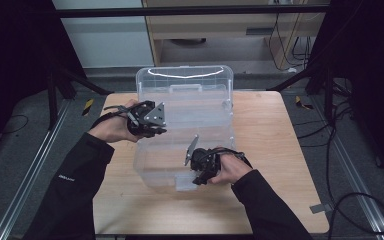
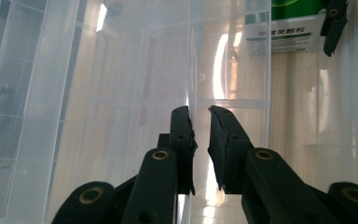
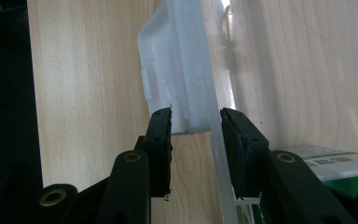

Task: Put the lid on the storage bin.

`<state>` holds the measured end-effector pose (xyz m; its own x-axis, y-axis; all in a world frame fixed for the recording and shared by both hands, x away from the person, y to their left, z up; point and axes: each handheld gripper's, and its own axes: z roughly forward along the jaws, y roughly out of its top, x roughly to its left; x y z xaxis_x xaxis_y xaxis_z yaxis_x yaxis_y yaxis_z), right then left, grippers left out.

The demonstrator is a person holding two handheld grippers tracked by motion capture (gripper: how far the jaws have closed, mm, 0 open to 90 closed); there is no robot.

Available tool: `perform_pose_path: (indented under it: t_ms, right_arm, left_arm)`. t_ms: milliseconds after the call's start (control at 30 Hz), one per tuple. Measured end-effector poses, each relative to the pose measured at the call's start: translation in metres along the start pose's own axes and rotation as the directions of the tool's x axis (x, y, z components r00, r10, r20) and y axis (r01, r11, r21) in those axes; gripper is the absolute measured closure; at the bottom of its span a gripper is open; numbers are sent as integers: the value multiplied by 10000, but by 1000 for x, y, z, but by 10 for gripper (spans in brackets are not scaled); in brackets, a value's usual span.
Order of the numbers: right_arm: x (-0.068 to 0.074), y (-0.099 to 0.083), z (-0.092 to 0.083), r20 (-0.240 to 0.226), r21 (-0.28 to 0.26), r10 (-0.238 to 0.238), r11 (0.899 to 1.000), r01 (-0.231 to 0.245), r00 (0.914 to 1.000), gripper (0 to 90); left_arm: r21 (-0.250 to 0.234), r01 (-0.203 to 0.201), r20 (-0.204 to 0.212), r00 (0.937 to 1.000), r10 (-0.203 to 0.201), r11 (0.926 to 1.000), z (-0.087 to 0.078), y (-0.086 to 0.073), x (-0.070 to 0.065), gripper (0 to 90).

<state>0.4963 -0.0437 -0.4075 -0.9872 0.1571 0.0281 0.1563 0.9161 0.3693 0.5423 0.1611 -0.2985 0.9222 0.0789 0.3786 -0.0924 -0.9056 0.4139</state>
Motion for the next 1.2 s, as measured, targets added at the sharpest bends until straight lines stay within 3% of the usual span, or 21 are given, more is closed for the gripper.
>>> perform_pose_path:
  t_ms: [367,433,633,667,1200]
  right_arm:
    - [1,0,0,55,10,-40,10000,40,10000,646]
    - [1,0,0,61,0,-91,10000,91,9999,646]
    - [1,0,0,77,-14,-95,10000,95,9999,646]
    - [1,-1,0,93,-31,-103,9999,104,9999,646]
    - [4,-2,-1,266,-139,-179,9997,182,9995,640]
  left_arm:
    - [-45,128,163,9998,-127,9999,-2,-2,-9,782]
    - [-202,-164,3,9999,164,9997,-1,-2,-10,780]
    - [-206,-163,-4,9999,163,9997,-2,-4,-14,780]
    - [-99,-6,0,10000,6,10000,-2,-5,-16,779]
    - [-176,-91,165,9998,94,9998,0,-6,-26,778]
